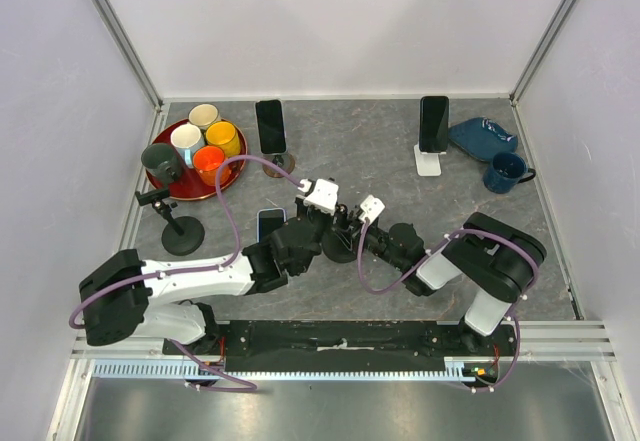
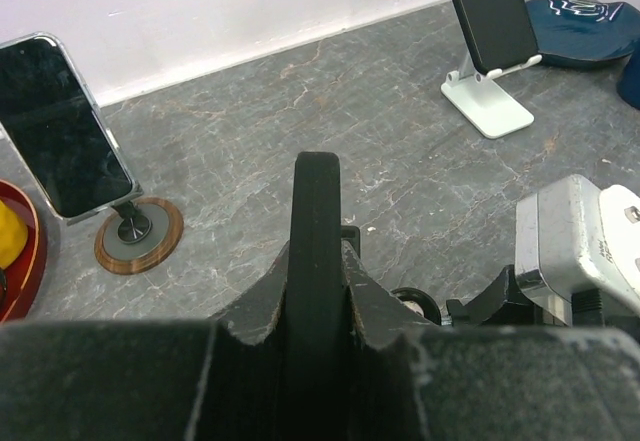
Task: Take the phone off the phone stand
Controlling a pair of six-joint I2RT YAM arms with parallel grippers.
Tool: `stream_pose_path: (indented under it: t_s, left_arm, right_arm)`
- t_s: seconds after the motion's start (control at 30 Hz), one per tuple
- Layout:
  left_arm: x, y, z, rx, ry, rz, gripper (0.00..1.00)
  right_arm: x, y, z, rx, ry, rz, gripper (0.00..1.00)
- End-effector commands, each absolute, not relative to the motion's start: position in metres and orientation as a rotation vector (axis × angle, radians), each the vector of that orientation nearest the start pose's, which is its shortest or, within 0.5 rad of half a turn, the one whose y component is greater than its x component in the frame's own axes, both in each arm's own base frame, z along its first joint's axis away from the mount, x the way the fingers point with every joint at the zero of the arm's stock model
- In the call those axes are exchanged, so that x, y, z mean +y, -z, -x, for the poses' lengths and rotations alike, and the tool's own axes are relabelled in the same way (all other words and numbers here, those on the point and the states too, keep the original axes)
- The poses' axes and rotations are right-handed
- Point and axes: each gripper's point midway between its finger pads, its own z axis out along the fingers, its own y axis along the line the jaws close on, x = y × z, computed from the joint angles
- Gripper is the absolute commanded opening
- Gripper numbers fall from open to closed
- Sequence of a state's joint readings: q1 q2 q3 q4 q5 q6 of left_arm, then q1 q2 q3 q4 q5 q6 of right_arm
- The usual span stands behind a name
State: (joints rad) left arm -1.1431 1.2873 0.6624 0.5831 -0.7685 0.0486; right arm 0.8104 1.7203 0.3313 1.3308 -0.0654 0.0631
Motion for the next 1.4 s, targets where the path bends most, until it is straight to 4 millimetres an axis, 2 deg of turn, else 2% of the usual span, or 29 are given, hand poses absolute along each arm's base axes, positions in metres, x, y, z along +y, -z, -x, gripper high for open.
stream_pose_path:
  t_s: [0.0,0.17,0.33,0.6,0.7,0.8,0.83,0.93,1.03,1.17,1.23,1.37]
  left_arm:
    - [-0.291,-0.235,-0.255,1.586,0.257,-0.294,0.02]
    - [-0.268,-0.244,-0.259,1.595,0.171,-0.183,0.02]
    - [-0.257,-0.248,-0.258,1.613,0.149,-0.156,0.02]
    - [-0.232,-0.269,-0.261,1.596,0.06,-0.072,0.02]
    - [-0.237,-0.28,-0.262,1.555,0.109,-0.114,0.02]
    - [-0.262,-0.281,-0.261,1.539,0.169,-0.236,0.02]
    - [-0.275,-0.273,-0.261,1.55,0.185,-0.291,0.02]
    - [-0.294,-0.261,-0.262,1.569,0.22,-0.335,0.02]
    - [-0.308,-0.249,-0.262,1.574,0.251,-0.375,0.02]
    - [-0.319,-0.237,-0.261,1.591,0.276,-0.404,0.02]
    - [-0.323,-0.232,-0.259,1.601,0.307,-0.402,0.02]
    - [-0.324,-0.219,-0.256,1.623,0.321,-0.417,0.02]
  right_arm:
    - [0.243,-0.117,-0.327,1.539,-0.522,0.194,0.0]
    - [0.235,-0.116,-0.33,1.546,-0.49,0.149,0.0]
    - [0.224,-0.115,-0.333,1.556,-0.454,0.088,0.0]
    - [0.219,-0.113,-0.333,1.567,-0.441,0.059,0.0]
    - [0.234,-0.118,-0.329,1.549,-0.486,0.154,0.0]
    - [0.249,-0.127,-0.321,1.517,-0.555,0.249,0.0]
    - [0.251,-0.128,-0.319,1.513,-0.566,0.265,0.0]
    - [0.262,-0.128,-0.314,1.52,-0.605,0.336,0.0]
    - [0.273,-0.124,-0.309,1.534,-0.643,0.394,0.12]
    - [0.281,-0.115,-0.307,1.579,-0.671,0.43,0.29]
    - [0.284,-0.119,-0.306,1.571,-0.692,0.435,0.34]
    - [0.285,-0.122,-0.302,1.567,-0.715,0.441,0.51]
